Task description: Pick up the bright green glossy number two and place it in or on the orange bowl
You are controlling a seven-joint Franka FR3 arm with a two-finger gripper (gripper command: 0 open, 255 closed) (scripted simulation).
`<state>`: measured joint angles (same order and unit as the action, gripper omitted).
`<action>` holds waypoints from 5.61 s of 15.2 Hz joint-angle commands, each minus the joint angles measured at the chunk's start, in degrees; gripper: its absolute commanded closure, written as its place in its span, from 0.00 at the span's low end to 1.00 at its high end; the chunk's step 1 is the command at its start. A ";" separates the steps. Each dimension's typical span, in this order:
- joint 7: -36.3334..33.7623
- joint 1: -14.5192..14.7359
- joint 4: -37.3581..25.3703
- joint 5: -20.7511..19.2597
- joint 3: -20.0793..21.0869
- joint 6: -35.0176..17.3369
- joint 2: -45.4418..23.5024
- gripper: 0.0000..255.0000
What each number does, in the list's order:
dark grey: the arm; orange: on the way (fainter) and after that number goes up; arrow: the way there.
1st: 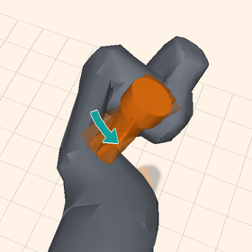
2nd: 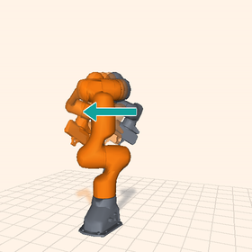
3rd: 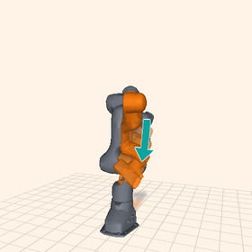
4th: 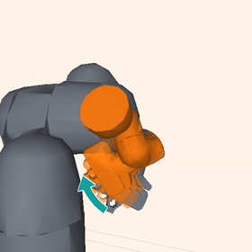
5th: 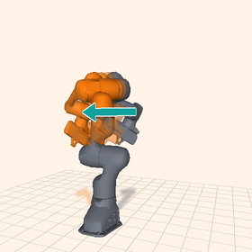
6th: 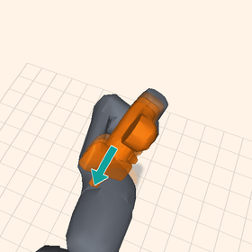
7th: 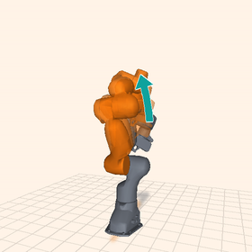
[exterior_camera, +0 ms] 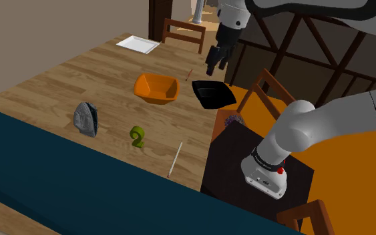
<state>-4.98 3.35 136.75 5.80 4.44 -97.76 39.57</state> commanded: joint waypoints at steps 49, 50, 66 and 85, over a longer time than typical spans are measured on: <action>-29.44 8.26 -11.23 -10.57 26.45 -31.58 -42.52 1.00; -29.43 8.25 -11.23 -10.58 26.45 -31.58 -42.52 1.00; -26.21 7.92 -18.11 -6.53 26.18 -19.72 -36.59 1.00; -18.43 4.70 -28.24 -5.68 22.01 -8.22 -34.88 1.00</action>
<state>-24.73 8.69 109.18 0.40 27.16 -106.17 5.23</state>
